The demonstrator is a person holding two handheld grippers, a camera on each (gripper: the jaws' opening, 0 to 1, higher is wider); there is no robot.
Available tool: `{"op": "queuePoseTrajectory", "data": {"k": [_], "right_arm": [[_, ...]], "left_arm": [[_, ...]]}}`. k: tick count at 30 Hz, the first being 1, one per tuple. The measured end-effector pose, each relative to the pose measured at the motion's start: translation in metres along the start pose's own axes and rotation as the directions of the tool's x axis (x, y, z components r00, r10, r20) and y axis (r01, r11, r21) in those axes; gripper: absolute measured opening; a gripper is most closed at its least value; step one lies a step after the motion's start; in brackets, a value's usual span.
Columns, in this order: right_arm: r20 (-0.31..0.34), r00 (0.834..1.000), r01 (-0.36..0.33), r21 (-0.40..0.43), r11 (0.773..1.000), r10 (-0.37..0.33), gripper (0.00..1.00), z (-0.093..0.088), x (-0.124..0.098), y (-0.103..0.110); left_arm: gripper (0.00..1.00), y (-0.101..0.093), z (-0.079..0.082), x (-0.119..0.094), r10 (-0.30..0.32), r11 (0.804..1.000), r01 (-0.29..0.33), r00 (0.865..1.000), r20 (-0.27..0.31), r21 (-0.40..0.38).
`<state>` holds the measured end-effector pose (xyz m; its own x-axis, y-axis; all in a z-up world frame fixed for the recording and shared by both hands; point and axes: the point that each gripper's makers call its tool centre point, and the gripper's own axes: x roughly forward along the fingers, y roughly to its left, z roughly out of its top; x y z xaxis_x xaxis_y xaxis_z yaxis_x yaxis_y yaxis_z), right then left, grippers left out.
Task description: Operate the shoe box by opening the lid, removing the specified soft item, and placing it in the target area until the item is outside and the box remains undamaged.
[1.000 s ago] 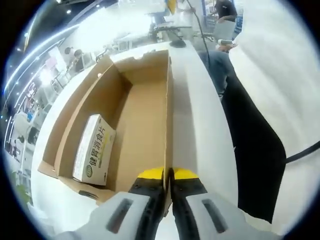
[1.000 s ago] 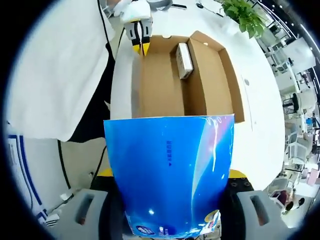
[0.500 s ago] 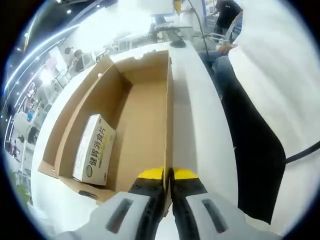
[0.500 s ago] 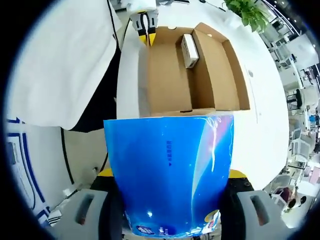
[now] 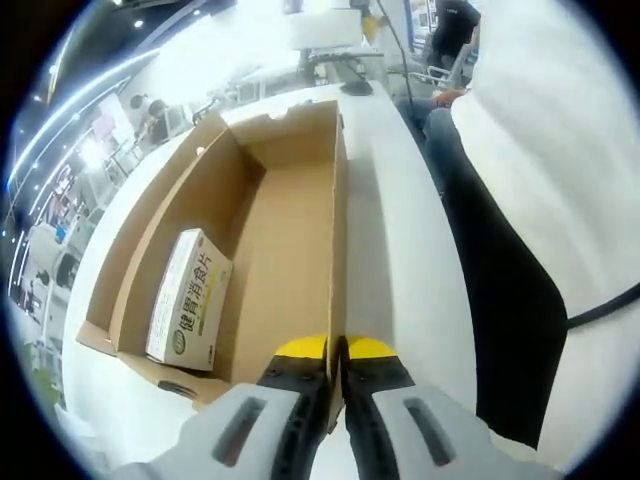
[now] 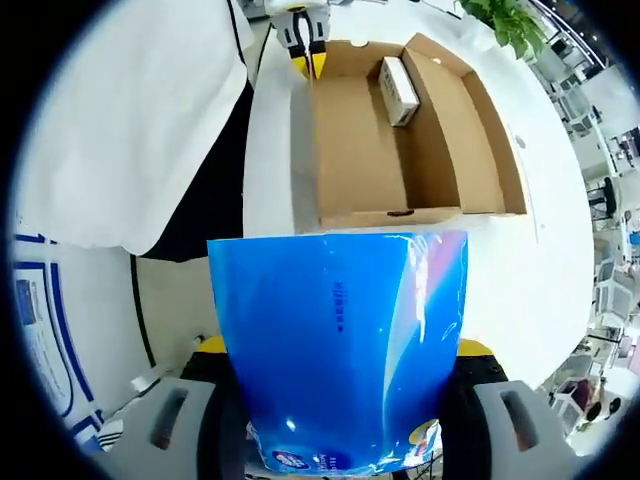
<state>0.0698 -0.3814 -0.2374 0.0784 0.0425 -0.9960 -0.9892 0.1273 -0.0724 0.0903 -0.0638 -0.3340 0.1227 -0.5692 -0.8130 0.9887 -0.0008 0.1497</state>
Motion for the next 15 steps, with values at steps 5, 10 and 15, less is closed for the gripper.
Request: {"op": "queuePoseTrajectory", "data": {"k": [5,10,15], "right_arm": [[-0.011,0.998,-0.065,-0.012,0.998,0.065,0.78,-0.006,0.026,0.017],[-0.005,0.997,-0.072,-0.014,0.997,0.072,0.78,-0.005,0.038,0.023],[-0.008,0.997,-0.080,-0.023,0.997,0.079,0.78,-0.005,0.045,0.027]], "left_arm": [[0.03,0.000,0.000,0.000,0.003,1.000,-0.003,1.000,0.000,-0.002],[0.03,0.000,0.000,0.000,0.005,1.000,-0.005,1.000,0.001,-0.003],[0.03,0.000,0.000,0.000,0.003,1.000,-0.003,1.000,0.000,-0.004]]}}
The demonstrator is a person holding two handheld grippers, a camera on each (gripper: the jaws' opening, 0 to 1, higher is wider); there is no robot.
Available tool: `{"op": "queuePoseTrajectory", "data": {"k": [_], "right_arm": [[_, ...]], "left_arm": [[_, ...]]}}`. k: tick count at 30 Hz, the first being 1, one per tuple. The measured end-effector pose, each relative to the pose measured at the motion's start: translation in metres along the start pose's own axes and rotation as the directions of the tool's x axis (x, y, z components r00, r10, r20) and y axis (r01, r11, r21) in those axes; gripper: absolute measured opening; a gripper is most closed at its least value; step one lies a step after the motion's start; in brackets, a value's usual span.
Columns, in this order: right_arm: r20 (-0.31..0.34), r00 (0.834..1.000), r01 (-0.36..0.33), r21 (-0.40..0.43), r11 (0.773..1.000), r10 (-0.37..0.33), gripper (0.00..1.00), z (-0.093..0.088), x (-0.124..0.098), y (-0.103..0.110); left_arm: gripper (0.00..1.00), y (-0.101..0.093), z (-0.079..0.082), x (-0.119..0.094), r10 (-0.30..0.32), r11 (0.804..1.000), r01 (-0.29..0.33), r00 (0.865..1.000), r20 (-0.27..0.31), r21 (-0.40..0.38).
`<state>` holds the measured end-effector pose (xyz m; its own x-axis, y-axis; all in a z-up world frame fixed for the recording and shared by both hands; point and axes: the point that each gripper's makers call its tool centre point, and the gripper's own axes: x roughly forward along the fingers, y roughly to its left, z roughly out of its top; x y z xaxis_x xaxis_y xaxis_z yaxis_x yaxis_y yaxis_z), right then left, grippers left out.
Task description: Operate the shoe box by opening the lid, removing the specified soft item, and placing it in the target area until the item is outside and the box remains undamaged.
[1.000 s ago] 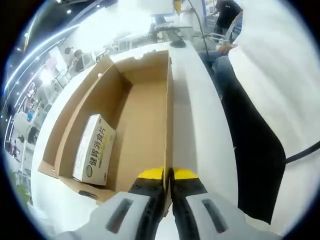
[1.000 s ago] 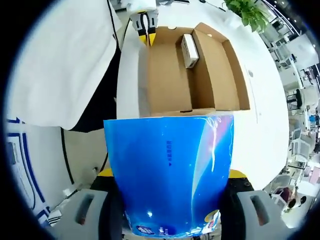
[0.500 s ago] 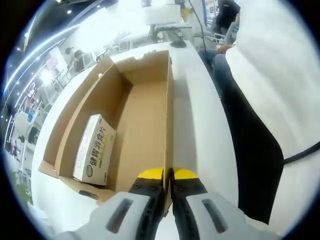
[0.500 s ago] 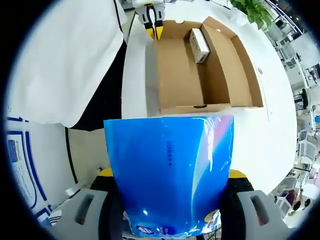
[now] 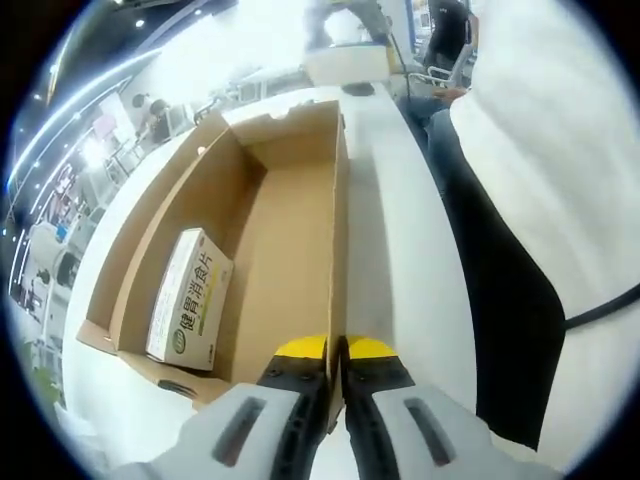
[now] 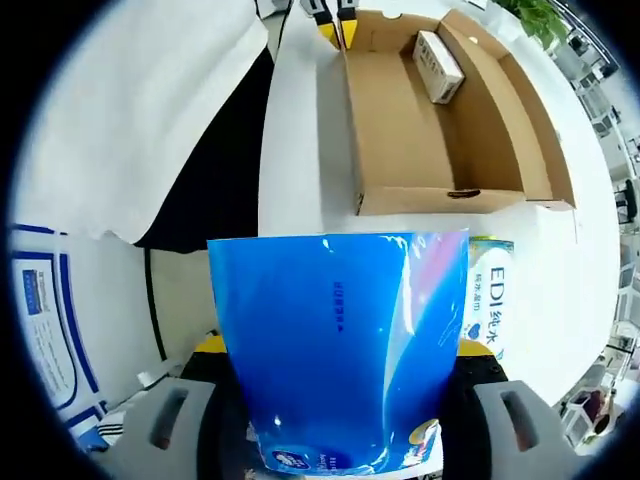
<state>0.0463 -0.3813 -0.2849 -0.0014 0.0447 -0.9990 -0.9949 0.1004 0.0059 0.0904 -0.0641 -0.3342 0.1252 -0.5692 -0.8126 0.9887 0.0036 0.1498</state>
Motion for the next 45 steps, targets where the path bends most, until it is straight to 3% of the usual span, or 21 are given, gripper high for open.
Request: {"op": "queuePoseTrajectory", "data": {"k": [13,17,19,22,27,35,45], "right_arm": [[-0.004,1.000,0.001,0.001,1.000,-0.001,0.78,0.001,0.005,-0.002],[0.002,1.000,0.019,-0.011,1.000,-0.019,0.78,0.001,0.014,-0.006],[0.038,0.999,0.027,0.040,0.999,-0.029,0.78,0.003,0.028,-0.008],[0.005,0.998,0.062,0.011,0.998,-0.062,0.78,-0.002,0.038,-0.012],[0.023,0.998,0.064,0.039,0.997,-0.065,0.78,0.000,0.041,-0.013],[0.007,0.996,0.086,0.017,0.996,-0.086,0.78,-0.002,0.051,-0.017],[0.005,0.988,0.155,0.009,0.988,-0.155,0.78,0.002,0.068,-0.021]], "left_arm": [[0.03,0.001,0.000,0.000,-0.001,1.000,0.001,1.000,0.001,-0.001],[0.03,0.001,0.000,0.000,-0.001,1.000,0.001,1.000,0.000,-0.002],[0.03,0.001,0.000,0.000,0.000,1.000,0.000,1.000,0.001,-0.002],[0.03,0.000,0.000,0.000,0.001,1.000,-0.001,1.000,0.001,-0.001],[0.03,0.000,0.000,0.000,0.004,1.000,-0.004,1.000,0.002,0.000],[0.03,0.000,0.000,0.000,0.002,1.000,-0.002,1.000,-0.001,0.001],[0.03,0.000,0.000,0.000,0.000,1.000,0.000,1.000,-0.004,-0.001]]}}
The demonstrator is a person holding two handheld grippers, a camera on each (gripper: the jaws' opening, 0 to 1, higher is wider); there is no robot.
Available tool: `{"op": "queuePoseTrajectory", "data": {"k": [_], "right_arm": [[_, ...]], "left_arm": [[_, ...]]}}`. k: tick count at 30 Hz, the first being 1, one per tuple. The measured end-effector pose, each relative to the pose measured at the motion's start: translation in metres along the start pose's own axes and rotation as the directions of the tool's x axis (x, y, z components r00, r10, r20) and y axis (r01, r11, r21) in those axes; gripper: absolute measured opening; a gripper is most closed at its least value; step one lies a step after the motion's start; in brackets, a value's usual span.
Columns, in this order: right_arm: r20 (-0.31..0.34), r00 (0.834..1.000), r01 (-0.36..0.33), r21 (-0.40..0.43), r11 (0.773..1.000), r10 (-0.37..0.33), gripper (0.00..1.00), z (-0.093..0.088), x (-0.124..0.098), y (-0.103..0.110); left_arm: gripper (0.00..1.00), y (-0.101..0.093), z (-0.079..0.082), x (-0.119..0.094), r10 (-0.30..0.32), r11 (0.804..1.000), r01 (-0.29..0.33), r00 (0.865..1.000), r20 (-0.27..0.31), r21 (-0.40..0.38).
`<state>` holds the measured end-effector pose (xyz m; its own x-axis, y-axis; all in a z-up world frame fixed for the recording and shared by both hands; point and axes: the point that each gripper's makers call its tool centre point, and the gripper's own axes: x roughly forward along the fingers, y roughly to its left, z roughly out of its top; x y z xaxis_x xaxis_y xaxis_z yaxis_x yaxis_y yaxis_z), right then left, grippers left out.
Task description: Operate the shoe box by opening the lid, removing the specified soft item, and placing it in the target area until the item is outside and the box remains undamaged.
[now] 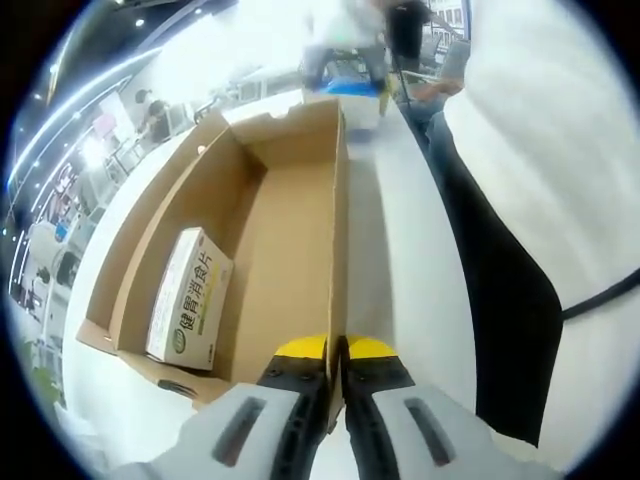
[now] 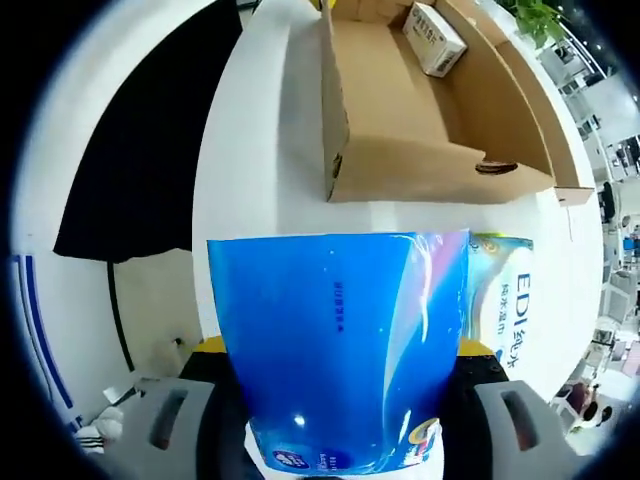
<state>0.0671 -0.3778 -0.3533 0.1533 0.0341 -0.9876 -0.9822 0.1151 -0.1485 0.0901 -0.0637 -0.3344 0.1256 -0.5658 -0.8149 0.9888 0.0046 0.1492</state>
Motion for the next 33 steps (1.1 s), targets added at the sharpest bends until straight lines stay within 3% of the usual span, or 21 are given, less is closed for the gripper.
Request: {"op": "queuePoseTrajectory", "data": {"k": [12,24,33], "right_arm": [[-0.015,1.000,-0.024,0.004,1.000,0.024,0.79,-0.005,0.012,0.005],[-0.039,0.999,-0.003,0.030,1.000,0.005,0.81,-0.009,0.017,0.005],[-0.038,0.999,0.035,-0.025,0.999,-0.036,0.76,-0.008,0.014,0.000]], "left_arm": [[0.03,0.000,0.000,0.000,-0.005,1.000,0.005,1.000,-0.001,-0.002],[0.03,0.001,-0.001,0.000,-0.004,1.000,0.004,1.000,0.000,-0.002],[0.03,0.001,-0.001,0.000,-0.001,1.000,0.001,1.000,0.001,-0.003]]}}
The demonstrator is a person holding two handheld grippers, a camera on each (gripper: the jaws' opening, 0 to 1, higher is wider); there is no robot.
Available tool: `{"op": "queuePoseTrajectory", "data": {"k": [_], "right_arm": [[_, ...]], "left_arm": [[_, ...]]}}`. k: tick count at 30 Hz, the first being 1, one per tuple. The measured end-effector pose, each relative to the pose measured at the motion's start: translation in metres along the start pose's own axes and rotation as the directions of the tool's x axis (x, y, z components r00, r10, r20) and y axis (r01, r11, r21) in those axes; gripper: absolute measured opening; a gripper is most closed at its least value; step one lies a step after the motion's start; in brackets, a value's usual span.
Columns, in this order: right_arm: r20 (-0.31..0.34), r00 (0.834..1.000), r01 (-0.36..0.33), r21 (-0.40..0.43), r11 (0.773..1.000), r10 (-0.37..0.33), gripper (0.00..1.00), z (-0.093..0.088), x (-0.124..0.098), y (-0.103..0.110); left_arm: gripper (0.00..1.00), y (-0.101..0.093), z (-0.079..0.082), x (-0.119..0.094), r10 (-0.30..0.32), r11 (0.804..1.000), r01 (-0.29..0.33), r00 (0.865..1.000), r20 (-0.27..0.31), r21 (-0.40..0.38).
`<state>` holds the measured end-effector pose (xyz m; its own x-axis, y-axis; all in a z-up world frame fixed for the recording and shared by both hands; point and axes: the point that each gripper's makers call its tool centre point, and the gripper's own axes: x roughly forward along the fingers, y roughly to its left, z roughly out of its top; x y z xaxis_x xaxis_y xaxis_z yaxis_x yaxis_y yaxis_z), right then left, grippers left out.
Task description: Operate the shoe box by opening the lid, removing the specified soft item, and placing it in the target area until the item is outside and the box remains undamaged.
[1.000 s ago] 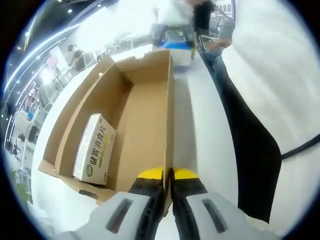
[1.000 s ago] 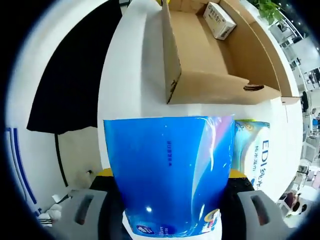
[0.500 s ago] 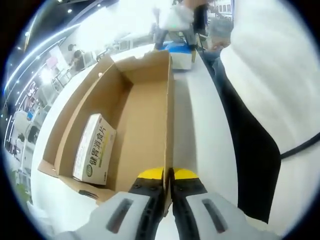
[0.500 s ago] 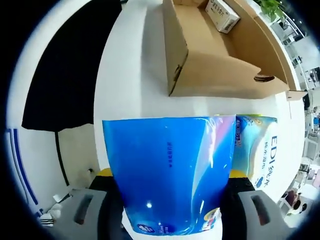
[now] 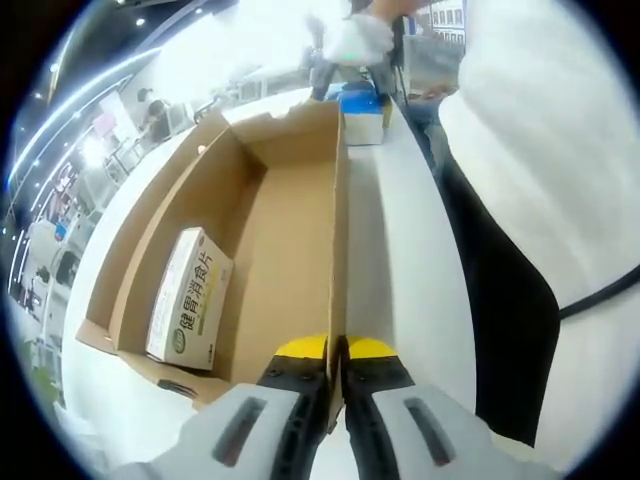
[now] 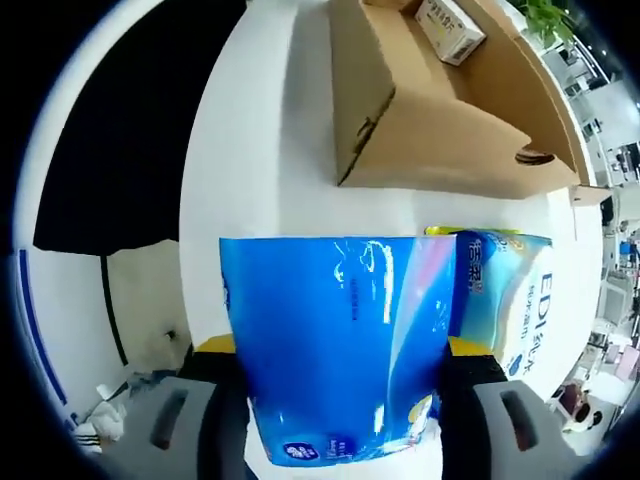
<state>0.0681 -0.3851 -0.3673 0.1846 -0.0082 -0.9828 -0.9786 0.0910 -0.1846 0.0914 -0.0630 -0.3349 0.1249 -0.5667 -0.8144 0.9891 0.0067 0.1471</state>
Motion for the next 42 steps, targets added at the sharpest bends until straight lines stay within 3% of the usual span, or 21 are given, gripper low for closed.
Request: {"op": "queuePoseTrajectory", "data": {"k": [18,39,42], "right_arm": [[0.012,0.999,0.053,-0.003,0.999,-0.053,0.67,0.003,-0.017,0.000],[0.001,0.996,0.088,-0.015,0.996,-0.088,0.66,0.001,-0.018,-0.006],[0.030,0.996,0.090,0.002,0.996,-0.090,0.66,0.004,-0.023,-0.008]], "left_arm": [[0.03,0.000,0.001,0.000,0.004,1.000,-0.004,1.000,0.003,0.003],[0.04,0.000,0.001,0.000,0.013,1.000,-0.013,1.000,0.005,0.003],[0.04,0.000,0.001,0.000,0.013,1.000,-0.013,1.000,0.004,0.003]]}}
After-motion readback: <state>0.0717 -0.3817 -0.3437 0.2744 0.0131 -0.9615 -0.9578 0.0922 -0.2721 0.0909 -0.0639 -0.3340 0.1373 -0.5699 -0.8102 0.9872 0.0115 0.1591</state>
